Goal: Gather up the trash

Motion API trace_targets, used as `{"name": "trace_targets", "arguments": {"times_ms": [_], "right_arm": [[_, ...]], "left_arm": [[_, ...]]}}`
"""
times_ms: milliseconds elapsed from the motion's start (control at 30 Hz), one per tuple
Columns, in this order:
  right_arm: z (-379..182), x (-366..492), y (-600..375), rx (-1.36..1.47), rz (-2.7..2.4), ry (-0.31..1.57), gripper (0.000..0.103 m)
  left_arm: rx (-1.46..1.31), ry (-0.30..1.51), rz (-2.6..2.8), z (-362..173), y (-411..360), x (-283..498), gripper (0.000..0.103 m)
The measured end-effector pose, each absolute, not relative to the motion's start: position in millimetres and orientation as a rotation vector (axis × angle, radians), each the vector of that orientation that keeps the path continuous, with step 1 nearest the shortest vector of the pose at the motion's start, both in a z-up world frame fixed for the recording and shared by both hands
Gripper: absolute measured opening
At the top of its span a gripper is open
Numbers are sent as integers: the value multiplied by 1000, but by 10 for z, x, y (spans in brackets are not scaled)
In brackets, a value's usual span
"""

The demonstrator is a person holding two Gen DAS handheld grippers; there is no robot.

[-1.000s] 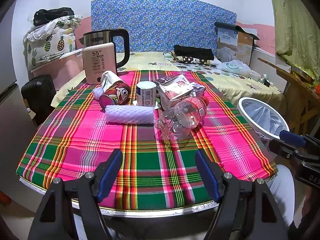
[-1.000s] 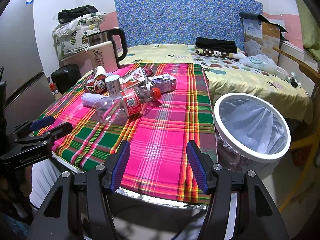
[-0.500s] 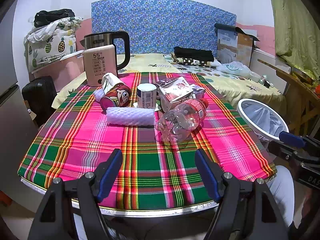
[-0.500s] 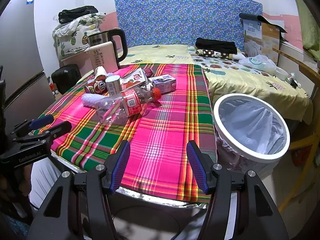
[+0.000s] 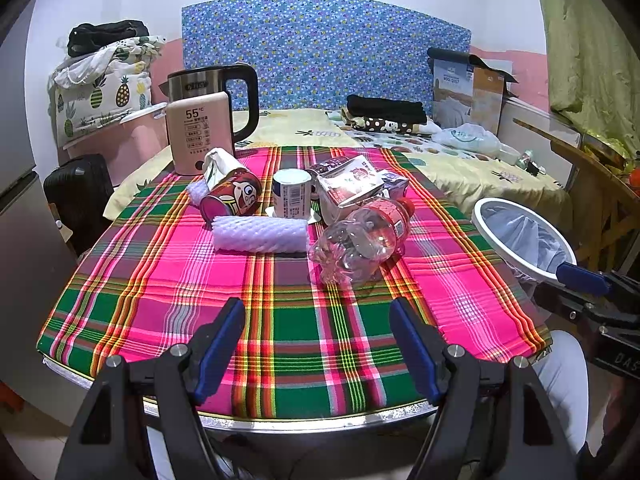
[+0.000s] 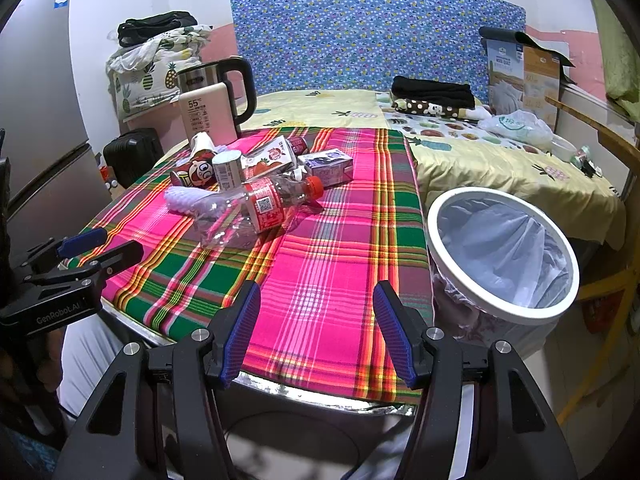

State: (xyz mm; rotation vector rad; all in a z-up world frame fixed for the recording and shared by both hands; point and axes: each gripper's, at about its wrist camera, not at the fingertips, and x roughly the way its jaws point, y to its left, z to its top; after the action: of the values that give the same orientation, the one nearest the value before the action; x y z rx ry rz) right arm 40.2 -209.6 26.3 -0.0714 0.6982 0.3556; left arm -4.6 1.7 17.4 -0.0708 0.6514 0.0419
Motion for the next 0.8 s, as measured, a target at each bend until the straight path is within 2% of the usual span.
{"name": "trace_targets", "arguments": {"times_ms": [800], "right_arm": [[259,433,-2092,-76,356,692,60]], "left_arm": [[-49,660,16,162,-48,42,76]]}}
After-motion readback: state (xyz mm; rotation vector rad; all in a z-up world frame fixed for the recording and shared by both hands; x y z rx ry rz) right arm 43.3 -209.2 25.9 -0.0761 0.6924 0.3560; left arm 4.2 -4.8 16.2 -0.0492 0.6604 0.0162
